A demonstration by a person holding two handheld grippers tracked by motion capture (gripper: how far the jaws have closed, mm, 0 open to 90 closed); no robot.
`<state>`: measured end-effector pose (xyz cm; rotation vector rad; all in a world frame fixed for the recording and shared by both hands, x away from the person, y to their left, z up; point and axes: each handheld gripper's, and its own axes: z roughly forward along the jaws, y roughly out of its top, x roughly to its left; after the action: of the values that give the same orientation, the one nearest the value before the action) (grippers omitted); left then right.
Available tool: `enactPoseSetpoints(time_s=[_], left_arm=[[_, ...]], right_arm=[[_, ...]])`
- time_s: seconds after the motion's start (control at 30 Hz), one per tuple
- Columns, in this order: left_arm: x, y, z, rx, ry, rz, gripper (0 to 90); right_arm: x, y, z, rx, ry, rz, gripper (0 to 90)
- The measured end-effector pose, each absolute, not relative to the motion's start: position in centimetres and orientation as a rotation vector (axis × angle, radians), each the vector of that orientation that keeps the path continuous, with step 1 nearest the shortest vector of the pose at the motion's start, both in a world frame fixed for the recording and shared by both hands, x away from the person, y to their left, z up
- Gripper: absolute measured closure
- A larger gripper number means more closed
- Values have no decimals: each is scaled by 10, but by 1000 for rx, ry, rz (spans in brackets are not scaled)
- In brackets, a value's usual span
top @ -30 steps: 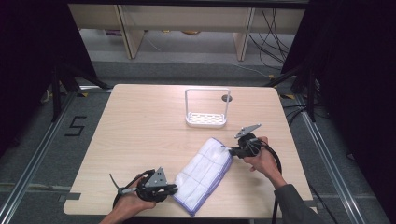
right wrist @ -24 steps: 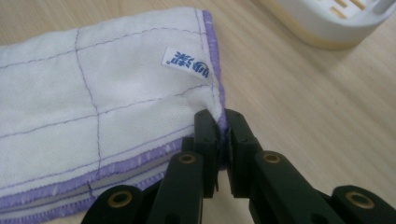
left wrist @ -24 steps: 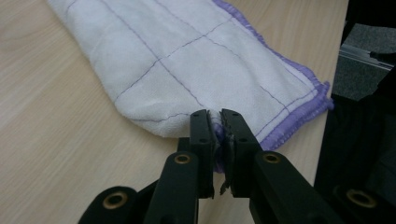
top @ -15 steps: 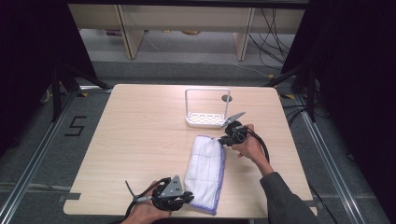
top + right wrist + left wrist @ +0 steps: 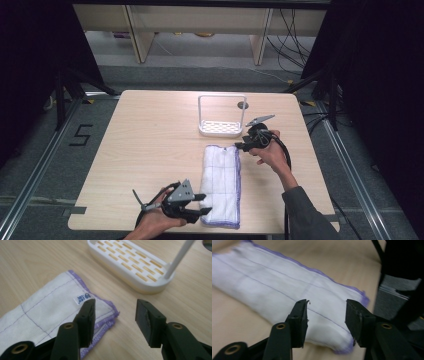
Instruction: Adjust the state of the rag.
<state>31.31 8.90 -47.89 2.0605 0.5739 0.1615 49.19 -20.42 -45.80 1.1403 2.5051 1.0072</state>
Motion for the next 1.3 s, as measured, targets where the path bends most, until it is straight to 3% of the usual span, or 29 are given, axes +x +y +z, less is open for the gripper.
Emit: enactPoseSetpoints(time_s=[0.37,0.57,0.63,0.8,0.93,1.07,1.17,1.3], left_arm=[[406,101,-485,1999,841,287,444],[446,86,-497,2032,873,412,437],[457,80,-500,2043,882,341,426],[472,71,-506,2044,911,303,404],[476,69,-510,2069,929,272,396],[478,68,-509,2065,931,257,391],[478,68,-507,2069,922,266,392],[480,68,-505,2067,927,255,391]], right_arm=[[490,-197,-478,1274,2472,989,443],[492,-193,-482,1285,2463,966,425],[492,-191,-483,1304,2468,950,424],[495,-189,-486,1288,2446,945,441],[498,-185,-488,1265,2446,987,519],[501,-183,-488,1208,2498,986,755],[501,-184,-488,1195,2508,975,876],[500,-187,-483,1175,2487,979,896]])
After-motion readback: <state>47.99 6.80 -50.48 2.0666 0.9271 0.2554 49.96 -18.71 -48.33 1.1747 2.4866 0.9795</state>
